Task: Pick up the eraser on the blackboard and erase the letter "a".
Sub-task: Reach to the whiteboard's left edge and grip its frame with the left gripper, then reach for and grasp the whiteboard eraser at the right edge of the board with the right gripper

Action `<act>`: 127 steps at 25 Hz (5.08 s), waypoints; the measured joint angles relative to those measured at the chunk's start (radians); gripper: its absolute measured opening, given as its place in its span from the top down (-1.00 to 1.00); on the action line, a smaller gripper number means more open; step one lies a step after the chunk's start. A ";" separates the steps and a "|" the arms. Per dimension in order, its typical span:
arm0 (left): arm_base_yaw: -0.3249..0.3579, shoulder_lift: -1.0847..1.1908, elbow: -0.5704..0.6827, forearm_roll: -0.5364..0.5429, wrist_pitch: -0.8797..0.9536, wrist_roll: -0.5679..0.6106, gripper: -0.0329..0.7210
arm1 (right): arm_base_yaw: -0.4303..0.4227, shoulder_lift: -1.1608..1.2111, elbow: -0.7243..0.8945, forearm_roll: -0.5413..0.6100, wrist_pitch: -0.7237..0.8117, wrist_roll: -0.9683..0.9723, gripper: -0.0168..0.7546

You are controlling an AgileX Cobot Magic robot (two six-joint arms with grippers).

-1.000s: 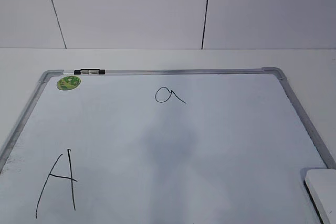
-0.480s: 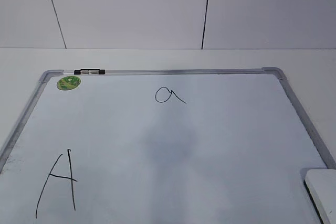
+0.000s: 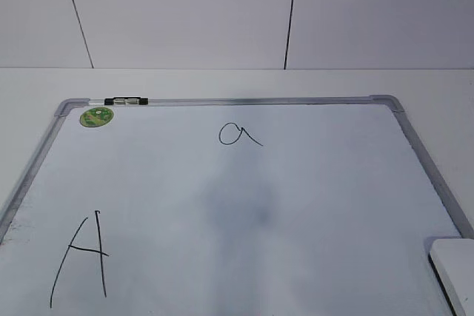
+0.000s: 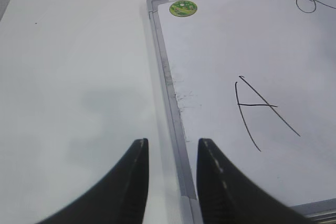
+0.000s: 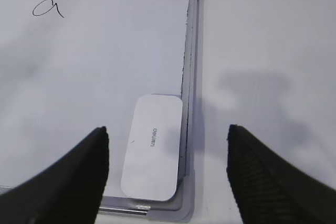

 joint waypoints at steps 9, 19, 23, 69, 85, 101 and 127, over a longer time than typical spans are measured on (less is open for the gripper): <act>0.000 0.115 0.000 -0.037 0.000 0.000 0.28 | 0.000 0.322 -0.125 0.028 0.039 0.067 -0.44; 0.000 0.437 -0.107 -0.037 0.000 -0.002 0.28 | 0.000 0.601 -0.229 0.092 0.110 0.067 -0.44; 0.000 0.595 -0.154 -0.037 -0.020 -0.002 0.28 | 0.000 0.652 -0.235 0.106 0.110 0.067 -0.44; 0.000 1.793 -0.569 0.000 -0.307 -0.002 0.28 | 0.000 0.771 -0.236 0.132 0.111 0.074 -0.44; 0.000 1.844 -0.580 0.000 -0.315 -0.002 0.34 | 0.000 0.771 -0.236 0.132 0.111 0.076 -0.44; 0.002 1.844 -0.580 -0.019 -0.312 -0.035 0.86 | 0.000 0.848 -0.236 0.124 0.111 0.142 -0.77; 0.002 1.844 -0.580 -0.020 -0.312 -0.035 0.86 | 0.000 1.110 -0.095 0.084 -0.132 0.109 -0.80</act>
